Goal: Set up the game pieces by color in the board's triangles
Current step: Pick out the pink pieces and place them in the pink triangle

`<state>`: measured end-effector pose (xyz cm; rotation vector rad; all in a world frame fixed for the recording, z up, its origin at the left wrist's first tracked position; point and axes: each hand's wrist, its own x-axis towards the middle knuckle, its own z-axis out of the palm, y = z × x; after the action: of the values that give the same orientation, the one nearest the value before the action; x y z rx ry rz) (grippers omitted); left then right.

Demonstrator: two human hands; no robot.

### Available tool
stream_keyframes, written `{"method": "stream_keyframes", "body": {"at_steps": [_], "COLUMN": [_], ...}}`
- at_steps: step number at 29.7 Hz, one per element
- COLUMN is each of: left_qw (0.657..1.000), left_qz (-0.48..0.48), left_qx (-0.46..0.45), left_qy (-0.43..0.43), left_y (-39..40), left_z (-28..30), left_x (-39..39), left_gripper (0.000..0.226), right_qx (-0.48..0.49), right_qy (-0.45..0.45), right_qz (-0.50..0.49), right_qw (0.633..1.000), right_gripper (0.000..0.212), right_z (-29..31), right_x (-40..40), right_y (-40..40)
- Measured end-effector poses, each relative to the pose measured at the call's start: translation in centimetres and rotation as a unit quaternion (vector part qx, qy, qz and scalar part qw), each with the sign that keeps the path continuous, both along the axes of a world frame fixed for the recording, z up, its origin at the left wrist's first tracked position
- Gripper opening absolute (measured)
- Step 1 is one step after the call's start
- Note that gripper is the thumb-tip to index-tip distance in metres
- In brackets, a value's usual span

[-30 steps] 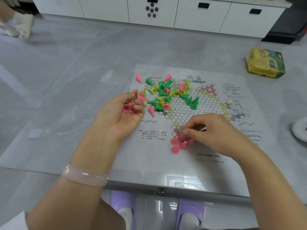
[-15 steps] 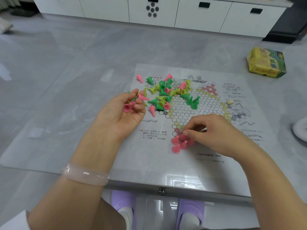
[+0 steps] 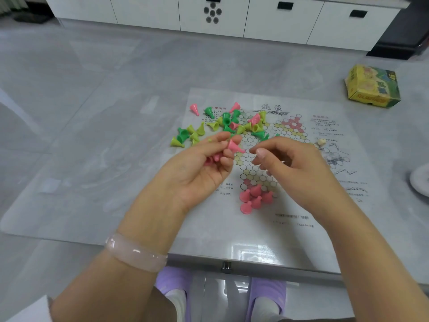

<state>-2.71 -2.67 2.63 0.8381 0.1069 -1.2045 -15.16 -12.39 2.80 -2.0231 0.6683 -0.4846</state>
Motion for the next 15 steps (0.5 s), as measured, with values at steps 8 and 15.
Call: {"method": "stream_keyframes", "body": {"at_steps": [8,15], "left_qw": [0.999,0.998], "left_qz": [-0.018,-0.031], "left_qx": [-0.029,-0.026], "left_qy": [-0.015,-0.048], "left_y": [-0.62,-0.74], "left_z": [0.18,-0.29], "left_x": [-0.95,-0.84], "left_gripper": [0.023,0.023], "right_qx": [0.138,0.186], "right_qy": [-0.059,-0.078], "right_qz": [-0.023,-0.055], "right_qw": [0.988,0.978], "right_gripper": [0.013,0.016], "right_z": [0.11,0.04], "right_x": [0.71,0.81], "right_y": [0.84,0.89]}}
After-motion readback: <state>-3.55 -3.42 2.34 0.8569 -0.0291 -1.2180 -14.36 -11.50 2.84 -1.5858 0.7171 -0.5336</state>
